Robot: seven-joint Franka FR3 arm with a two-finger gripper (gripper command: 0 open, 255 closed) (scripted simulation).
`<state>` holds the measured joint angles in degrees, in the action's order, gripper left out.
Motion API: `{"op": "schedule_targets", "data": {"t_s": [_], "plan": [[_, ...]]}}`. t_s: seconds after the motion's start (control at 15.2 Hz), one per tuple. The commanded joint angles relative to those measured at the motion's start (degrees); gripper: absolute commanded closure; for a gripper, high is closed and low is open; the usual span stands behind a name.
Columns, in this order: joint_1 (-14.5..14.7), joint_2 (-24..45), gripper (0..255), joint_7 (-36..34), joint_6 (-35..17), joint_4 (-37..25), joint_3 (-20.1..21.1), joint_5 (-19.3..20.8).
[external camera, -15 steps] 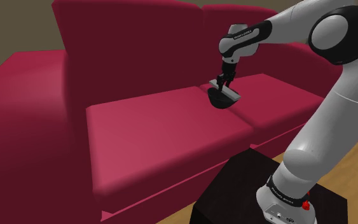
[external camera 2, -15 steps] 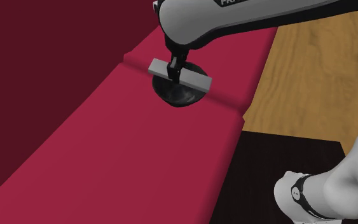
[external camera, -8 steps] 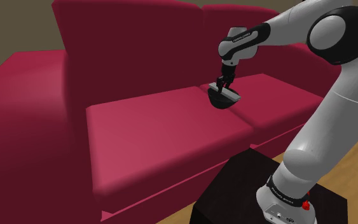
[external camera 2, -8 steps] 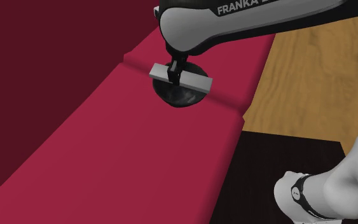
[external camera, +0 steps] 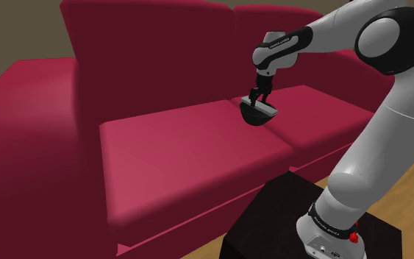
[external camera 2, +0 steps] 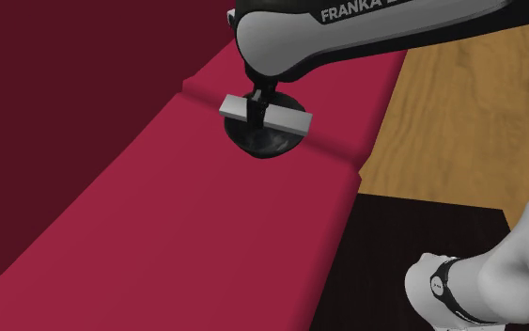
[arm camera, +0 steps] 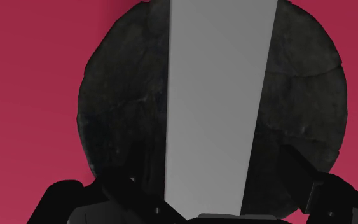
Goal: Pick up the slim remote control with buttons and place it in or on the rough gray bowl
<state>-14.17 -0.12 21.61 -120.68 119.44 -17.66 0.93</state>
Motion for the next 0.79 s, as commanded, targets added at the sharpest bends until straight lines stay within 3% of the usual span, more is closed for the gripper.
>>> {"op": "schedule_targets", "data": {"t_s": [0.0,0.2,0.73], "plan": [[0.0,-0.7,0,-0.2,1.9,-1.2,0.0,0.2],[0.2,-2.4,0,-0.5,7.1,-4.8,0.2,0.7],[0.2,-2.4,0,-0.5,7.1,-4.8,0.2,0.7]]}}
